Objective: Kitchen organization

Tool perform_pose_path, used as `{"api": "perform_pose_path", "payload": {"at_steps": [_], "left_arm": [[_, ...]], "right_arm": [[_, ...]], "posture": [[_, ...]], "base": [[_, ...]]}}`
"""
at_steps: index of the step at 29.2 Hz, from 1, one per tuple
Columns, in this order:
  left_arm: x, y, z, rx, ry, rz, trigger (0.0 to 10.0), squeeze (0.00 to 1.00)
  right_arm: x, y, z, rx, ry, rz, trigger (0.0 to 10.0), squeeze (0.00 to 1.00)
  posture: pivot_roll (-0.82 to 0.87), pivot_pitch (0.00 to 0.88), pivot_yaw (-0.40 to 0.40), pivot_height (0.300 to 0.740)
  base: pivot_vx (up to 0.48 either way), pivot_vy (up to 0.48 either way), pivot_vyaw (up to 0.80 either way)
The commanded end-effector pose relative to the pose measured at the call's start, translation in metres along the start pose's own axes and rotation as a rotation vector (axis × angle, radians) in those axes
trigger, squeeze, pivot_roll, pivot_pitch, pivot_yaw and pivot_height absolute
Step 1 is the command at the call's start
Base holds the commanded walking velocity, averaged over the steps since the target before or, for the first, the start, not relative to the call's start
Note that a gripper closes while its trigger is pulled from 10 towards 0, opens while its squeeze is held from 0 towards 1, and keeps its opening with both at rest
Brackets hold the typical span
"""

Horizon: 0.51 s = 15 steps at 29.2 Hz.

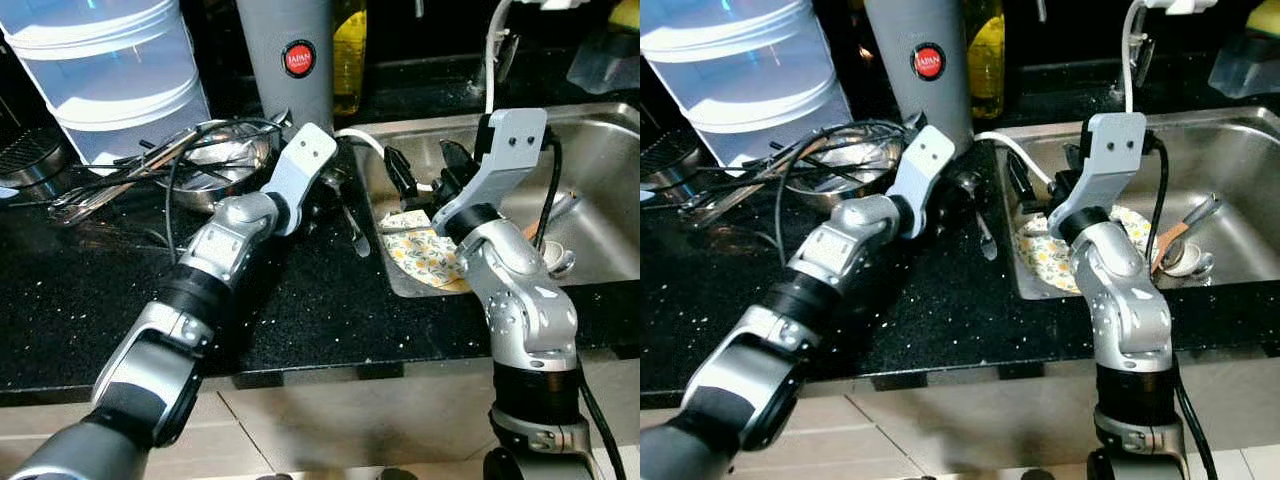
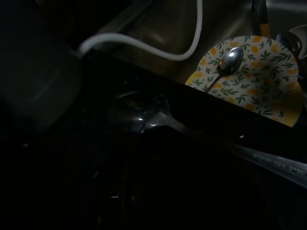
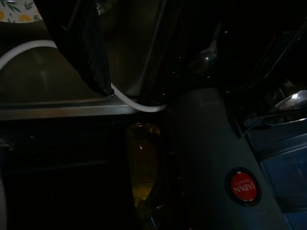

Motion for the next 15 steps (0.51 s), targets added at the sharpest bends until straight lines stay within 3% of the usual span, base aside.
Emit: {"api": "perform_pose_path", "payload": {"at_steps": [1,4,6,7,9,13,15], "left_arm": [[0.000,0.004,0.009,0.010,0.010,-0.037,10.0,0.00],[0.016,0.005,0.015,0.036,-0.033,-0.081,10.0,0.00],[0.016,0.005,0.015,0.036,-0.033,-0.081,10.0,0.00],[0.035,0.005,0.013,0.046,-0.094,-0.084,10.0,0.00],[0.039,0.004,0.010,0.042,-0.110,-0.077,10.0,0.00],[0.029,-0.004,-0.016,-0.019,-0.097,0.077,10.0,0.00],[0.029,-0.004,-0.016,-0.019,-0.097,0.077,10.0,0.00]], "right_arm": [[-0.001,0.003,0.002,0.007,0.000,0.010,10.0,0.00],[-0.001,0.003,0.001,0.010,0.000,0.010,10.0,0.00],[-0.001,0.003,0.001,0.010,0.000,0.010,10.0,0.00],[-0.003,0.004,-0.002,0.021,0.006,0.007,10.0,0.00],[-0.003,0.005,-0.003,0.025,0.008,0.007,10.0,0.00],[-0.005,0.010,-0.008,0.043,0.016,0.003,10.0,0.00],[-0.005,0.010,-0.008,0.043,0.016,0.003,10.0,0.00]], "posture": [[0.00,0.035,0.091,0.740],[0.01,0.034,0.081,0.740],[0.01,0.034,0.081,0.740],[0.02,0.035,0.069,0.740],[0.02,0.034,0.065,0.740],[0.03,0.037,0.057,0.740],[0.03,0.037,0.057,0.740]], "base": [[0.000,0.000,0.00],[0.000,0.000,0.00],[0.000,0.000,0.00],[0.000,0.000,0.00],[0.000,0.000,0.00],[0.000,0.000,0.00],[0.000,0.000,0.00]]}}
Point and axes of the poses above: a point about 5 cm out from each wrist's last joint towards the gripper, its own z axis pointing back from the gripper into the wrist, its own x axis along the axis of the wrist's last joint, y = z × x, the point moved 3 cm from there along -z, pointing out of the wrist towards the gripper, and after that the axes turned 15 degrees about -z, right-handed, at the moved point
